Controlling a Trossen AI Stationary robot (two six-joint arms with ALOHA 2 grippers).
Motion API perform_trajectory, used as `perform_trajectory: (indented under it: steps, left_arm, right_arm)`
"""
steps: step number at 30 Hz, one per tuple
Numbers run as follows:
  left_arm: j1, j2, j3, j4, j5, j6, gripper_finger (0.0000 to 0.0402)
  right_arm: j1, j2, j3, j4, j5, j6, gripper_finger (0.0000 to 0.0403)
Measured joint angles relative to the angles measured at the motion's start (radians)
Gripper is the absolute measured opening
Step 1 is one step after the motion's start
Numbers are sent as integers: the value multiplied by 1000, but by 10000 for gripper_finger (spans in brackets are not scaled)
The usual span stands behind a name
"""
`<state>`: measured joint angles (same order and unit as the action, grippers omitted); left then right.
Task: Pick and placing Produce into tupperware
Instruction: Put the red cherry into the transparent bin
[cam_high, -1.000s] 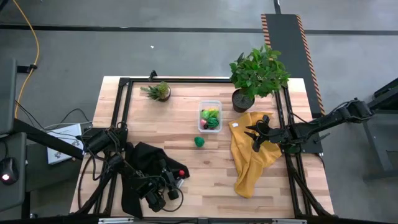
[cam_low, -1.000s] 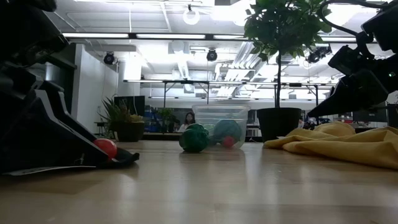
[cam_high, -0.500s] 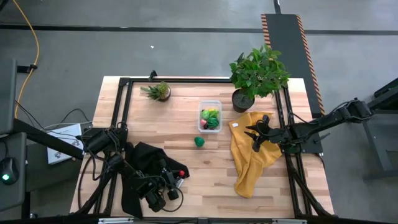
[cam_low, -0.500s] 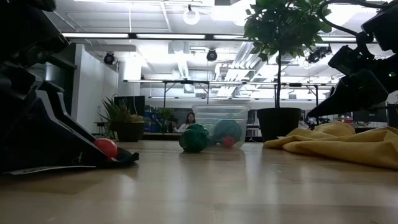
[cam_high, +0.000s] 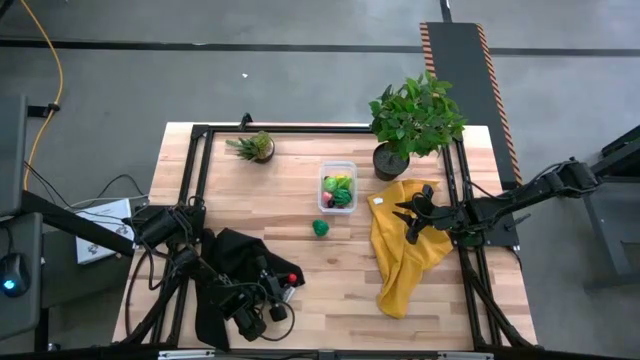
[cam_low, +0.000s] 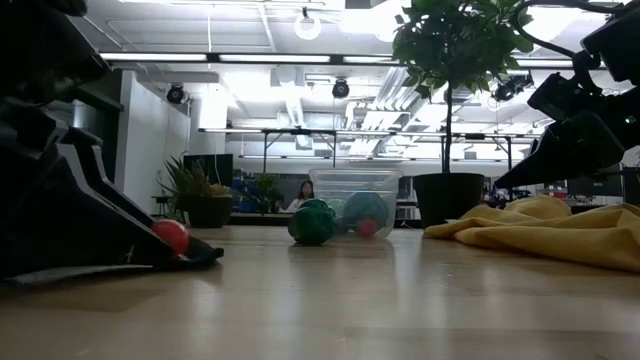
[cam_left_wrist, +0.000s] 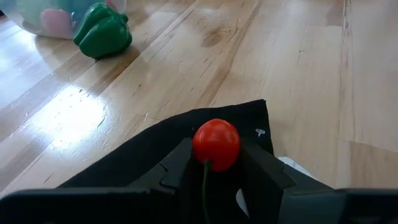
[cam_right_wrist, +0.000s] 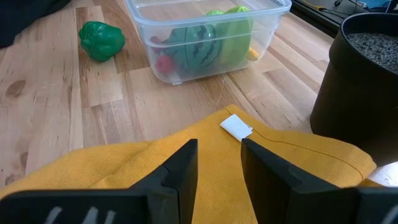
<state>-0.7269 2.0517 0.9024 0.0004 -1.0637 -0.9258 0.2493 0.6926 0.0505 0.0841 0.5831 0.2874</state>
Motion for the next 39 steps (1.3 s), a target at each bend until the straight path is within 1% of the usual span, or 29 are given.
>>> perform_trajectory:
  steps: [10,15,21,23,28,39]
  left_arm:
    - [-8,-14,7,1,-17,19,97]
    - [-21,-21,24,2,-28,63,97]
    - [-22,-36,23,-8,-27,66,97]
    - [-21,-48,22,-12,-27,76,97]
    - [-22,-92,22,-10,-49,165,97]
    - [-19,-173,20,-31,-55,225,97]
  right_arm:
    - [0,0,0,0,0,0,114]
    - [0,0,0,0,0,0,114]
    - [0,0,0,0,0,0,114]
    - [0,0,0,0,0,0,114]
    - [0,0,0,0,0,0,114]
    - [0,0,0,0,0,0,114]
